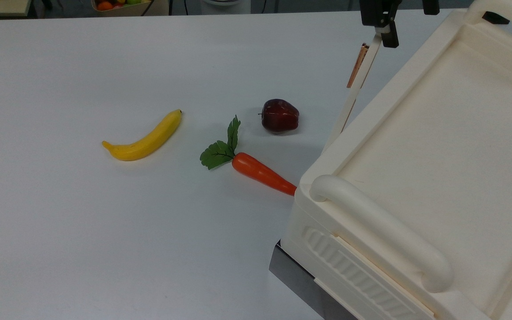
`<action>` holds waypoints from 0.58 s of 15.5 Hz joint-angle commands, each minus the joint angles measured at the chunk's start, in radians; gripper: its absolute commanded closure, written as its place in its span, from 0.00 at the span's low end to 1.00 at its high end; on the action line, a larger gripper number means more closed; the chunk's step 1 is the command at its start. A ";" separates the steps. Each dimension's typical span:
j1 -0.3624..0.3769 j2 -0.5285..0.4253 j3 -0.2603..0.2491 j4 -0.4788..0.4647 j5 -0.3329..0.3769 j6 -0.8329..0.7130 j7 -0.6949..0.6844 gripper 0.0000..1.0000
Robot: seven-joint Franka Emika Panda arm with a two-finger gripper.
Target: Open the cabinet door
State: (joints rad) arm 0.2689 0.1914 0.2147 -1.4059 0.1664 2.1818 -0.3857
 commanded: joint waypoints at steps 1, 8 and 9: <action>-0.007 -0.030 -0.014 -0.041 0.001 -0.029 0.005 0.00; -0.045 -0.073 -0.047 -0.027 -0.083 -0.221 0.022 0.00; -0.043 -0.082 -0.060 -0.027 -0.132 -0.241 0.057 0.00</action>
State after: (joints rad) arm 0.2205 0.1501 0.1856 -1.4105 0.1058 1.9960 -0.3838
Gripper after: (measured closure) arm 0.000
